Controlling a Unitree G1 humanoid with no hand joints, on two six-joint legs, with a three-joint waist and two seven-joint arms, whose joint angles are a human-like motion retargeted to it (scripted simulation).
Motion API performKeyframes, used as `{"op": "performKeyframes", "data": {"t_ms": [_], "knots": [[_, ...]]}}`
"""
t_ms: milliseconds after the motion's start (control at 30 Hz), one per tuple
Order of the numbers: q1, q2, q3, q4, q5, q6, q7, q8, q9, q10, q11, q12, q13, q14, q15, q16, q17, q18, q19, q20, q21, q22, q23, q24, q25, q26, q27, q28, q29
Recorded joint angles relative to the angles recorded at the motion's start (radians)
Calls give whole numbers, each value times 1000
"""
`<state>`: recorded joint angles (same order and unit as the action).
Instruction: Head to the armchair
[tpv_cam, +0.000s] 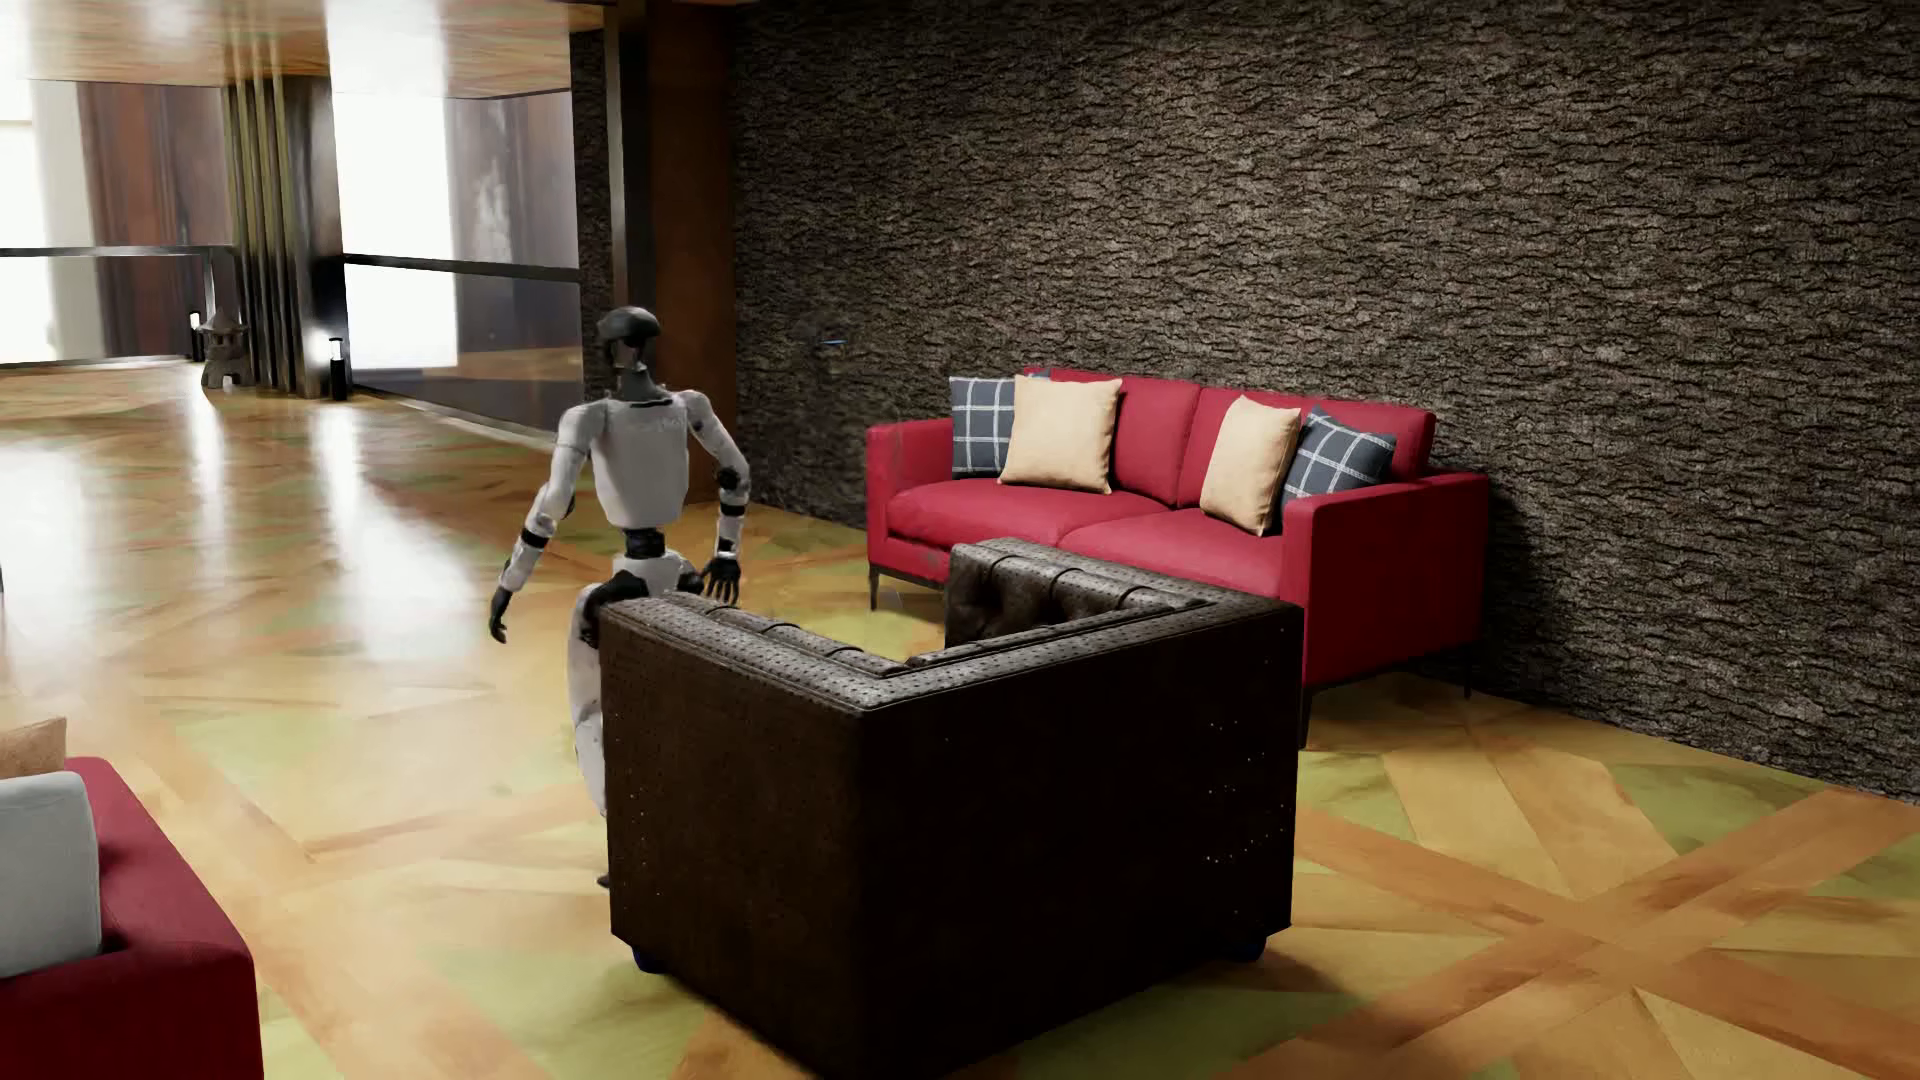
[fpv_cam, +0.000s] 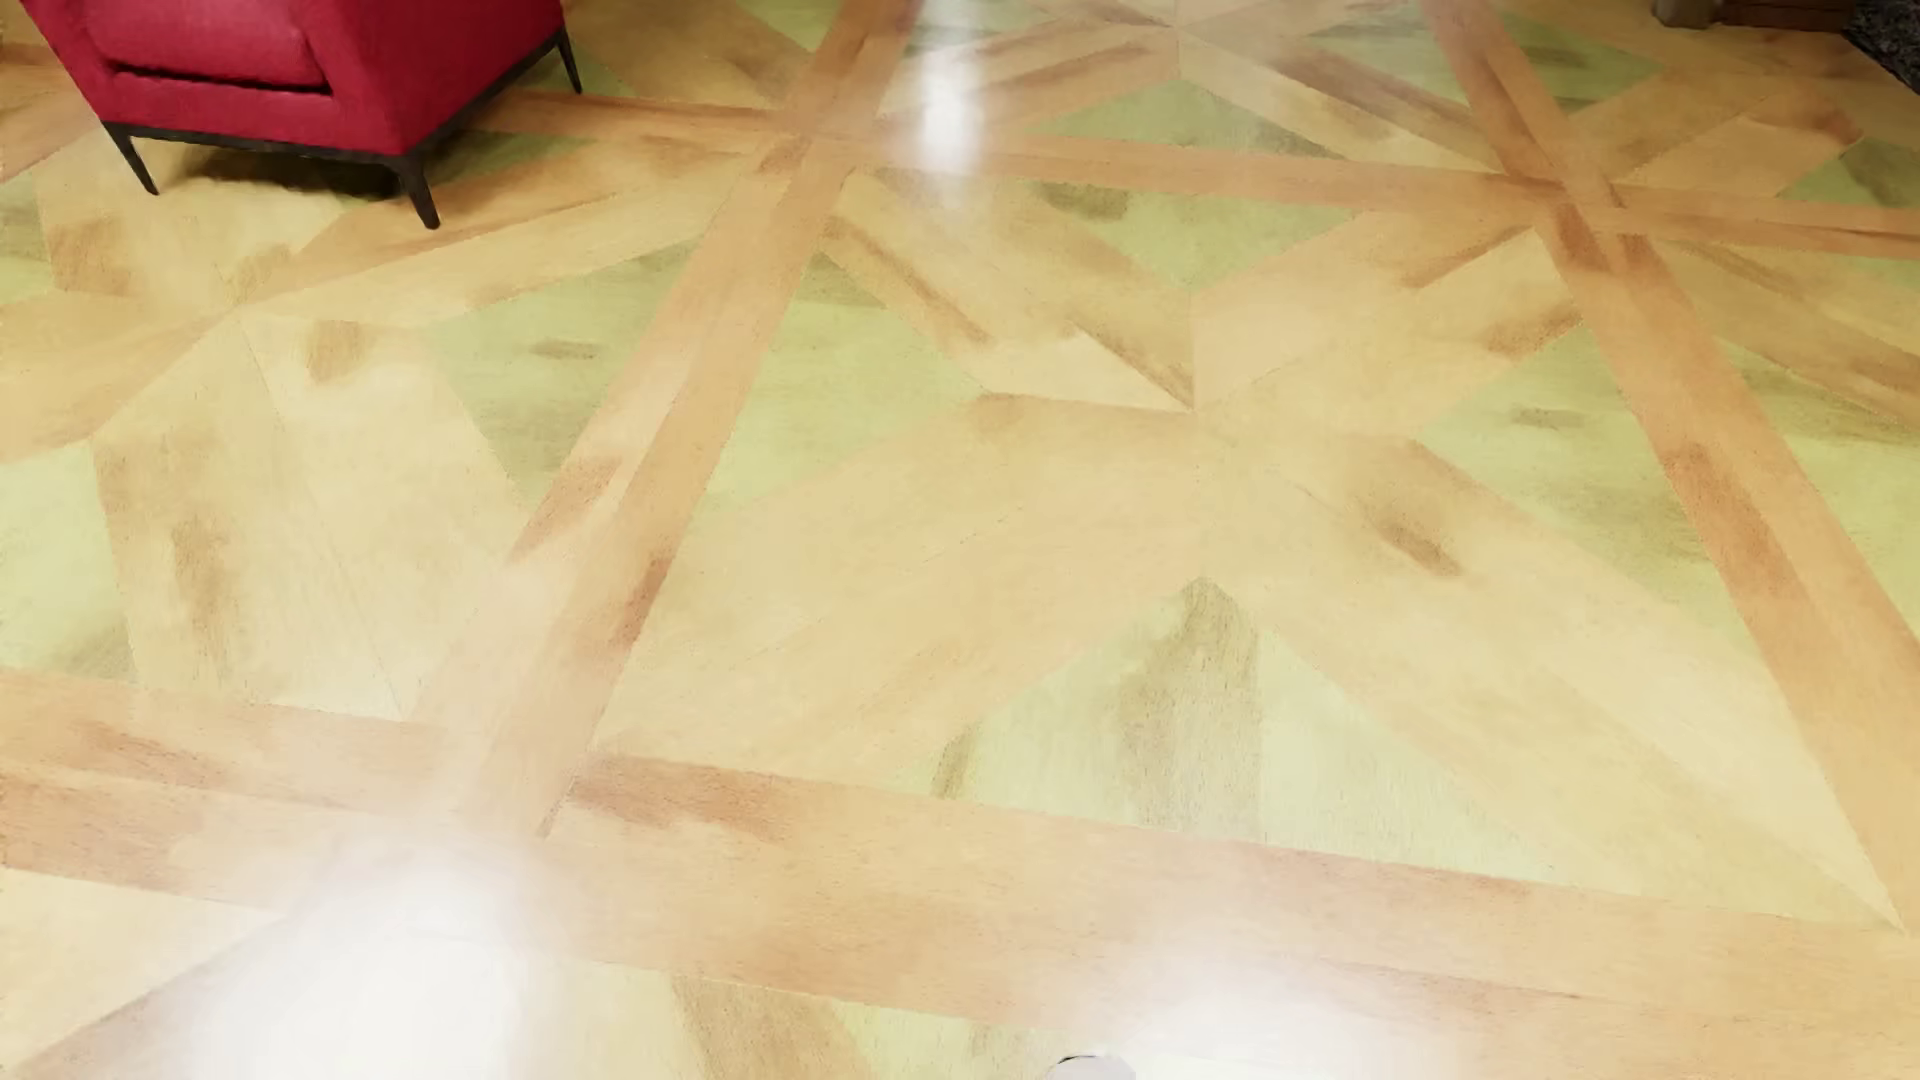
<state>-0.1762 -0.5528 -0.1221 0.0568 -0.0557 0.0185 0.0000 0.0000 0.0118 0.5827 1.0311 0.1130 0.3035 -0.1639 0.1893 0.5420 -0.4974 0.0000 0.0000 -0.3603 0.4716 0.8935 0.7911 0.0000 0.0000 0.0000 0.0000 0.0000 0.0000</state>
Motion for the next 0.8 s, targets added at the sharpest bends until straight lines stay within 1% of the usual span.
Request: {"op": "performKeyframes", "data": {"t_ms": [33,67,100,133,167,200,233,267,300,333,367,400,433,467,500,533,567,600,667,733,800], "knots": [[53,2,-40,11,-6,11,0,0,-1,-16,-199,-33,7,-42,32,11,-14,0,0,-22,-14,-27,20,0,0,0,0,0,0],[100,18,-77,19,-11,15,0,0,-4,-23,-376,-69,15,-91,-8,23,-29,0,0,-43,-26,-53,44,0,0,0,0,0,0],[142,40,-115,22,-20,14,0,0,-6,-20,-514,-112,22,-145,-129,35,-44,0,0,-62,-34,-82,70,0,0,0,0,0,0],[179,70,-156,24,-32,8,0,0,-8,-11,-485,-159,27,-203,-389,49,-60,0,0,-82,-37,-112,99,0,0,0,0,0,0],[225,62,-193,25,-48,-8,0,0,-8,6,-707,-219,39,-260,-33,48,-79,0,0,-89,-37,-154,119,0,0,0,0,0,0],[272,47,-228,27,-65,-24,0,0,-7,23,-823,-276,54,-307,150,43,-98,0,0,-90,-39,-200,136,0,0,0,0,0,0],[320,22,-264,31,-83,-40,0,0,-6,46,-687,-325,70,-321,-31,27,-116,0,0,-79,-44,-256,149,0,0,0,0,0,0],[354,-3,-300,41,-100,-51,0,0,-8,85,-527,-359,87,-264,-176,0,-134,0,0,-60,-54,-319,159,0,0,0,0,0,0],[364,-26,-336,64,-116,-49,0,0,-6,157,-483,-378,103,-91,-34,-38,-150,0,0,-40,-71,-382,174,0,0,0,0,0,0],[365,-46,-370,100,-137,-37,0,0,7,267,-421,-380,120,228,171,-88,-166,0,0,-19,-101,-446,192,0,0,0,0,0,0],[298,-54,-399,182,-104,-16,0,0,34,430,-372,-385,95,527,235,-121,-176,0,0,-39,-100,-482,231,0,0,0,0,0,0],[226,-50,-429,253,-71,-6,0,0,54,575,-332,-387,72,682,268,-143,-183,0,0,-80,-98,-519,257,0,0,0,0,0,0],[146,-26,-461,298,-46,-15,0,0,58,673,-312,-387,55,688,253,-147,-180,0,0,-150,-100,-558,254,0,0,0,0,0,0],[55,10,-499,324,-31,-36,0,0,50,742,-307,-393,46,693,217,-137,-167,0,0,-236,-117,-600,234,0,0,0,0,0,0],[26,45,-495,330,-20,-49,0,0,41,660,-312,-371,51,585,141,-131,-144,0,0,-262,-140,-616,175,0,0,0,0,0,0],[11,76,-481,334,-10,-58,0,0,32,551,-317,-340,53,505,60,-130,-122,0,0,-270,-155,-619,116,0,0,0,0,0,0],[15,99,-453,339,-1,-61,0,0,22,406,-323,-299,50,470,-26,-134,-100,0,0,-247,-154,-597,64,0,0,0,0,0,0],[26,114,-416,342,7,-59,0,0,8,241,-329,-254,41,467,-114,-142,-80,0,0,-207,-141,-560,19,0,0,0,0,0,0],[29,110,-360,390,27,-41,0,0,-21,10,-344,-165,-37,416,-230,-139,-22,0,0,-114,-72,-435,24,0,0,0,0,0,0],[-10,94,-328,440,31,-30,0,0,-41,-89,-360,-82,-117,363,-297,-121,58,0,0,-58,-33,-259,45,0,0,0,0,0,0],[-61,80,-271,435,16,-45,0,0,-56,-63,-398,-15,-150,381,-317,-94,134,0,0,-68,-15,-35,-6,0,0,0,0,0,0]]}}
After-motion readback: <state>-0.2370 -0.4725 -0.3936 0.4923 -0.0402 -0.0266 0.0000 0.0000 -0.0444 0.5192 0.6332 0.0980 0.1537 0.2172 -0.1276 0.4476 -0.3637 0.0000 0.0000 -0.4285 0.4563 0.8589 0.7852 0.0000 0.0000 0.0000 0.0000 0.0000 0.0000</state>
